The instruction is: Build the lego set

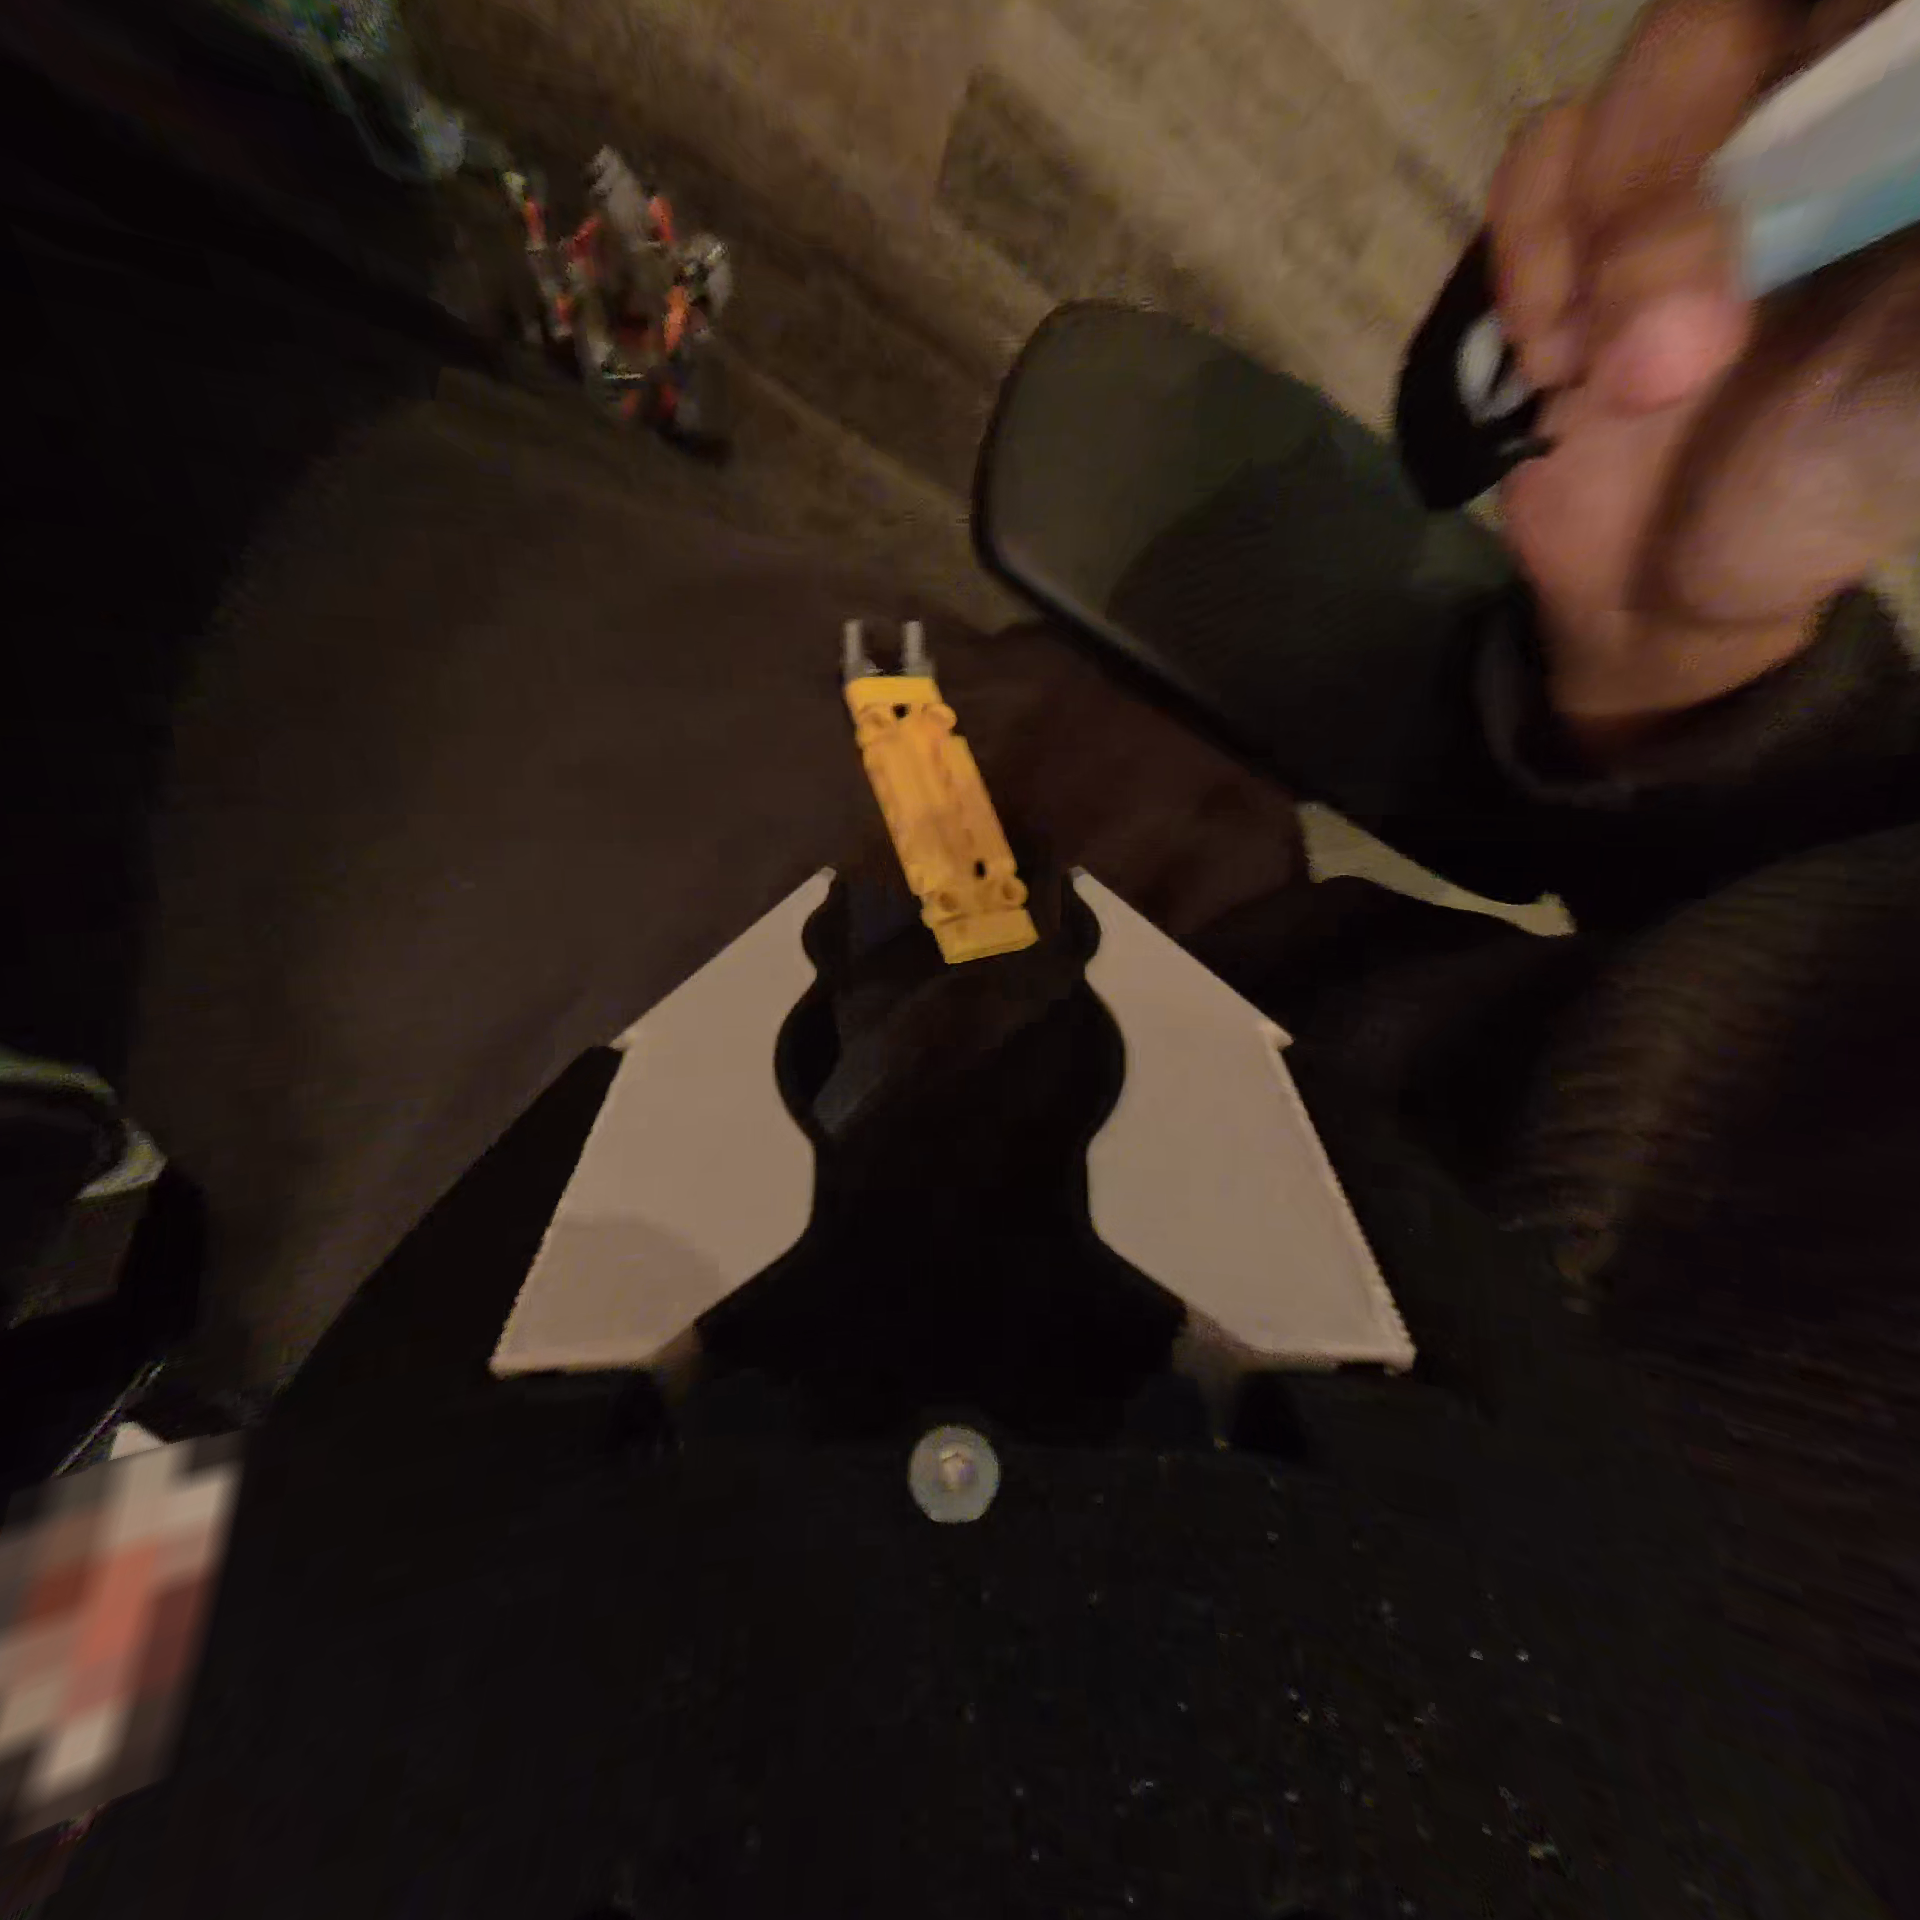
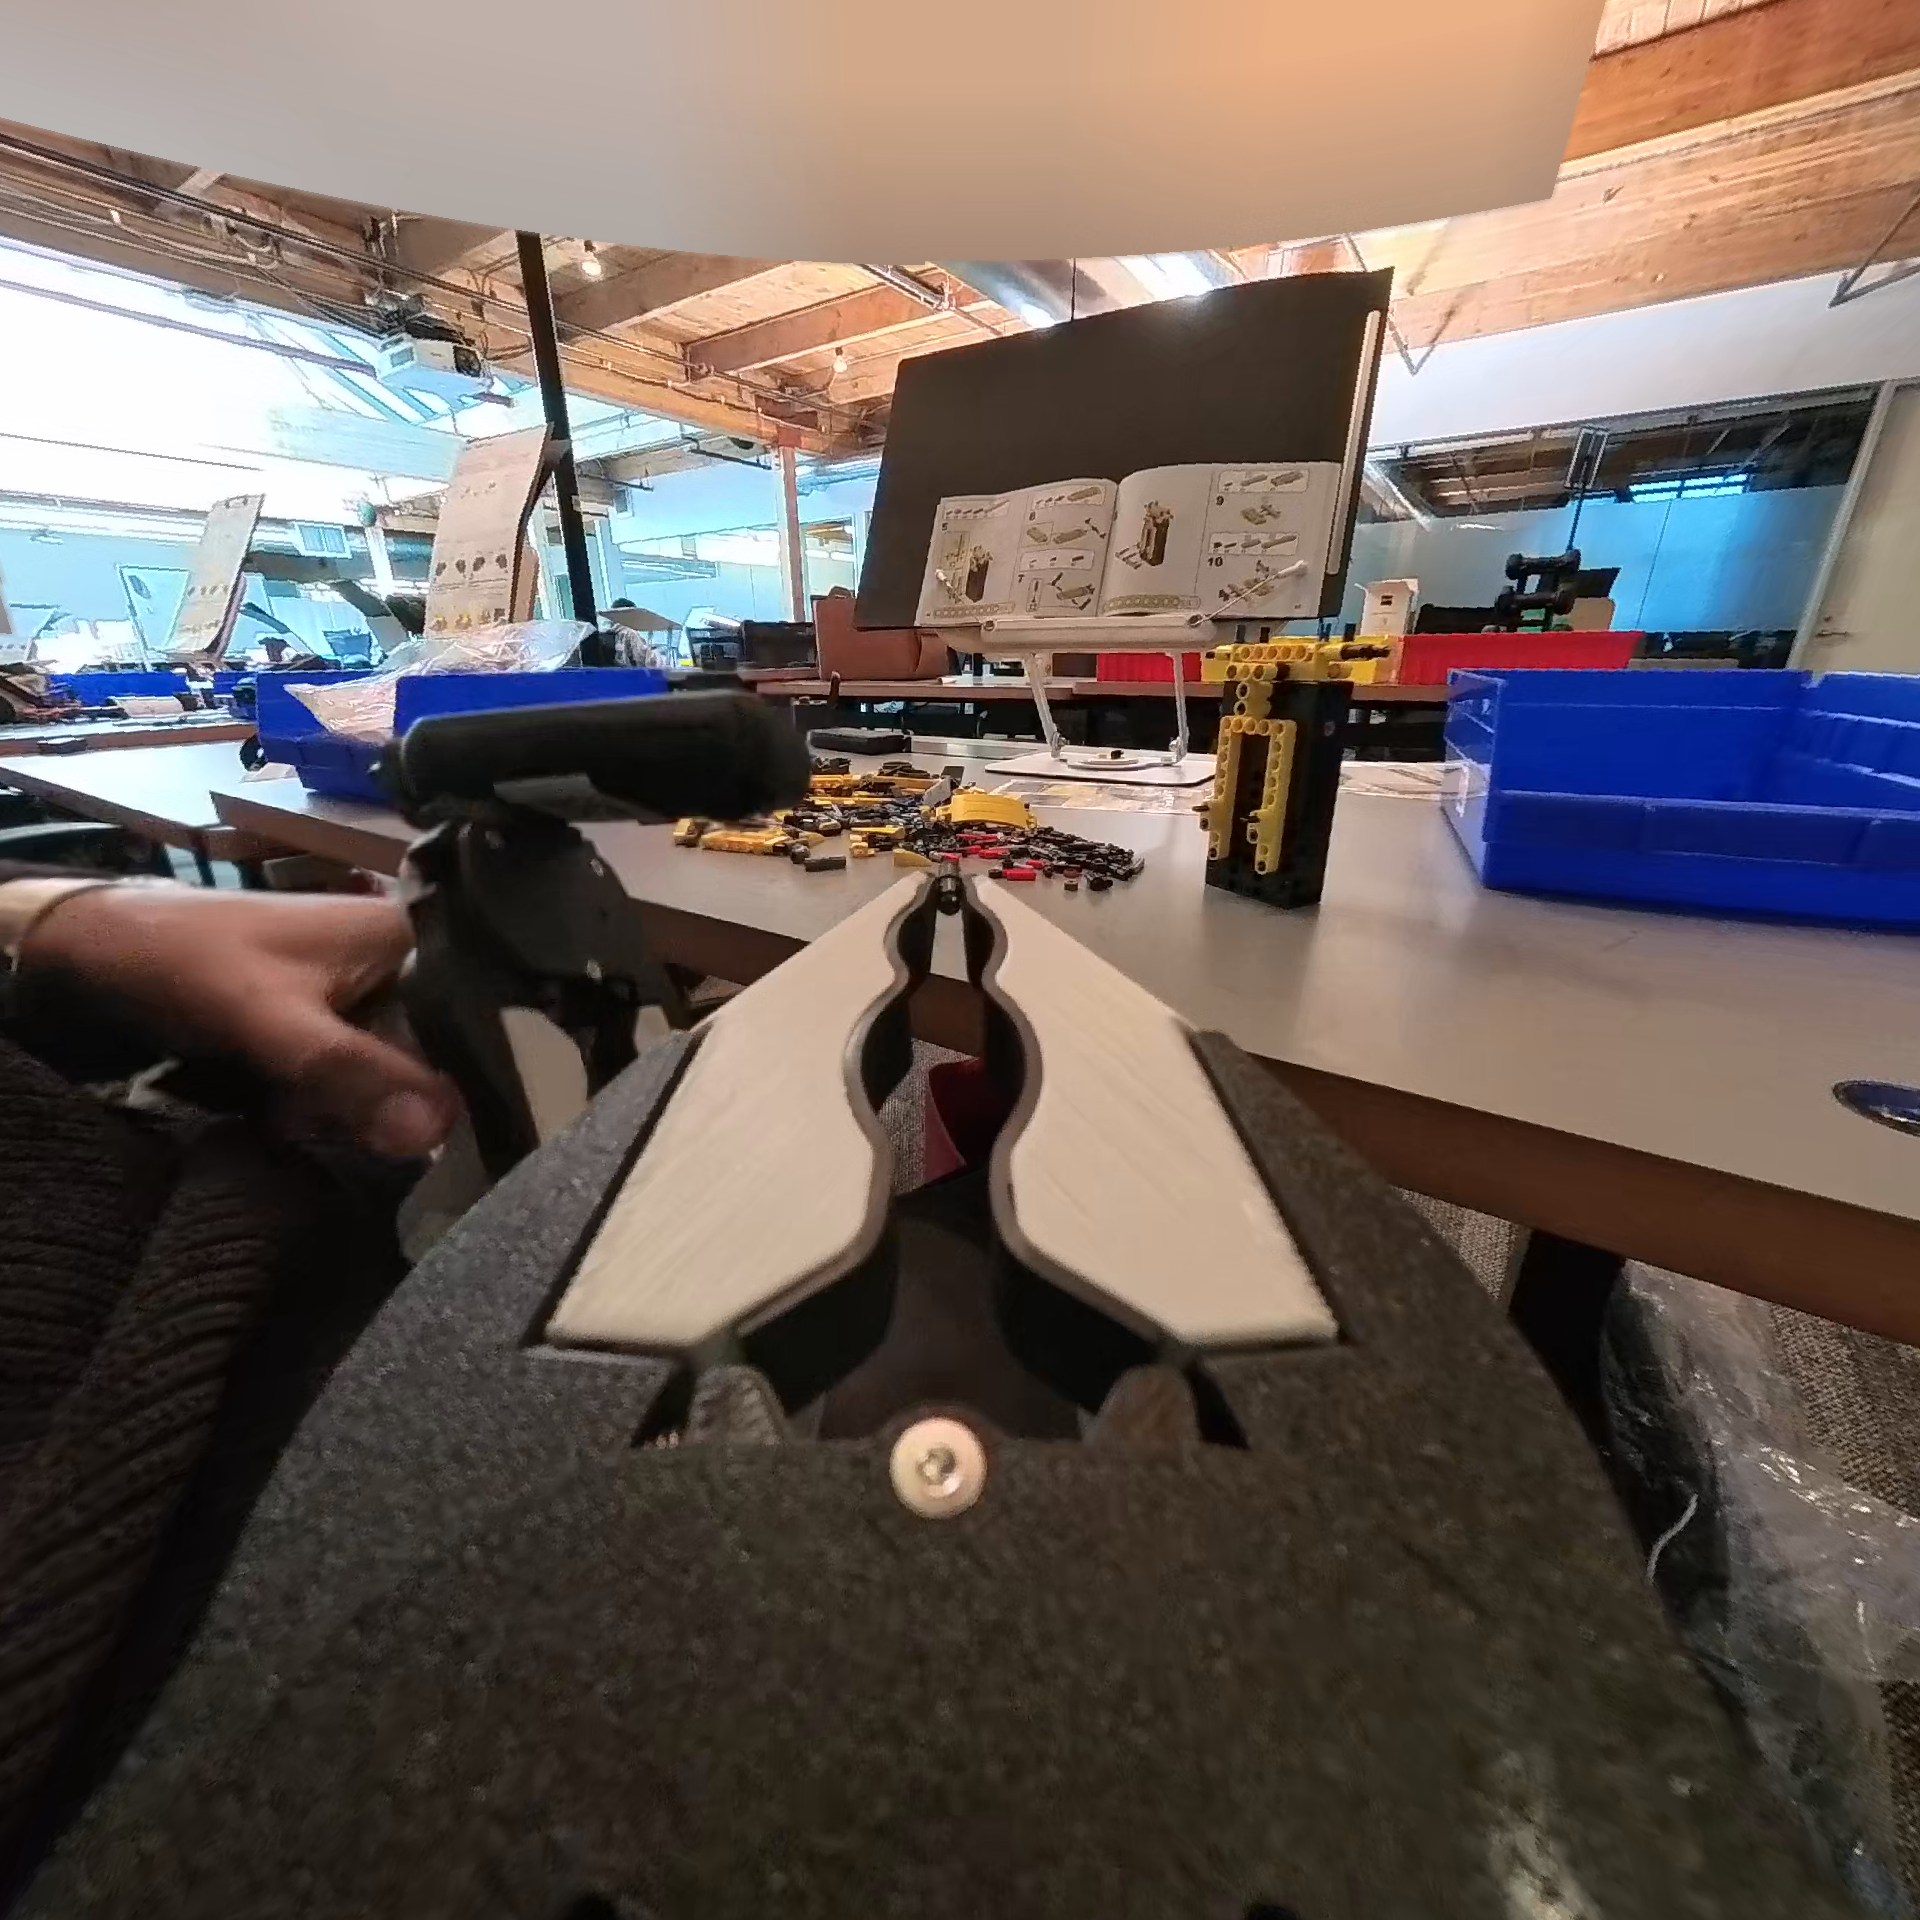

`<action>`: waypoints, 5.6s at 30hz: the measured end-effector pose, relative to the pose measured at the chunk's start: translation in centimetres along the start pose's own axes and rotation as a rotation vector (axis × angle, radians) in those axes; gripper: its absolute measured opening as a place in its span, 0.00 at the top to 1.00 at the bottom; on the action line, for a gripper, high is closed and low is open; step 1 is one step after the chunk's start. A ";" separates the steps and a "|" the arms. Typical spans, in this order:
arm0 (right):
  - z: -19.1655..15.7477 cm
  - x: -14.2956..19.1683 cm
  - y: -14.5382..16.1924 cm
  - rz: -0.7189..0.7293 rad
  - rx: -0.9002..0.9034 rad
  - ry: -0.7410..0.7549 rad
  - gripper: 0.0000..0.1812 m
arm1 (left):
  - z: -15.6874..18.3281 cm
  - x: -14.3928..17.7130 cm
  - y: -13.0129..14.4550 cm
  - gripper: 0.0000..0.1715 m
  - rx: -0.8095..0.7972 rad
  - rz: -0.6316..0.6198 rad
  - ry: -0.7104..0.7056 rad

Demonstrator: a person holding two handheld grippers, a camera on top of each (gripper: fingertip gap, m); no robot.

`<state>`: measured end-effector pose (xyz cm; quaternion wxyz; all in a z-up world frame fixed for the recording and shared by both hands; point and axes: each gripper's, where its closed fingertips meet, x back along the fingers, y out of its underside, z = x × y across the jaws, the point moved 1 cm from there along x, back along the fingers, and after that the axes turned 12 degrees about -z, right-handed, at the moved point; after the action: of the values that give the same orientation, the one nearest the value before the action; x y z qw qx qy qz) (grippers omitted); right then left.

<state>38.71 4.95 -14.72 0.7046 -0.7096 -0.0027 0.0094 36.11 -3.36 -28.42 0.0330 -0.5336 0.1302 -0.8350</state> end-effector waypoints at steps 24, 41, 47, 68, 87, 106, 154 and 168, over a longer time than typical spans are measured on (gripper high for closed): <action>0.2 0.3 -0.3 0.015 -0.011 0.002 0.98 | -0.3 5.1 -1.6 0.86 -0.232 0.110 -0.173; 0.2 -0.3 0.5 -0.029 0.022 0.021 0.98 | -12.9 14.2 -3.5 0.86 -0.327 -0.093 0.033; 0.0 -0.6 0.7 -0.039 0.023 0.011 0.98 | -15.3 13.6 -4.8 0.86 -0.461 -0.188 -0.027; 0.1 0.2 -0.1 0.001 0.013 0.006 0.98 | -20.5 15.3 -13.2 0.72 -0.320 0.094 -0.653; 0.1 0.7 -0.7 0.025 0.021 0.015 0.97 | -17.2 13.2 -10.6 0.41 0.005 0.119 -0.690; 0.1 -0.3 0.4 -0.048 0.004 0.000 0.98 | -16.6 12.1 -10.5 0.85 0.011 0.172 -0.443; 1.6 -11.9 6.8 -0.381 0.053 0.195 0.98 | -9.5 9.5 -8.6 0.86 -0.209 0.184 -0.217; 1.9 -11.9 7.0 -0.275 -0.408 0.068 0.98 | -9.5 9.5 -8.7 0.87 -0.167 0.217 -0.237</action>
<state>26.69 6.64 -21.59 0.5412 -0.8299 -0.0773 -0.1111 24.26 4.94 -21.63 0.0935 -0.6122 0.2509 -0.7440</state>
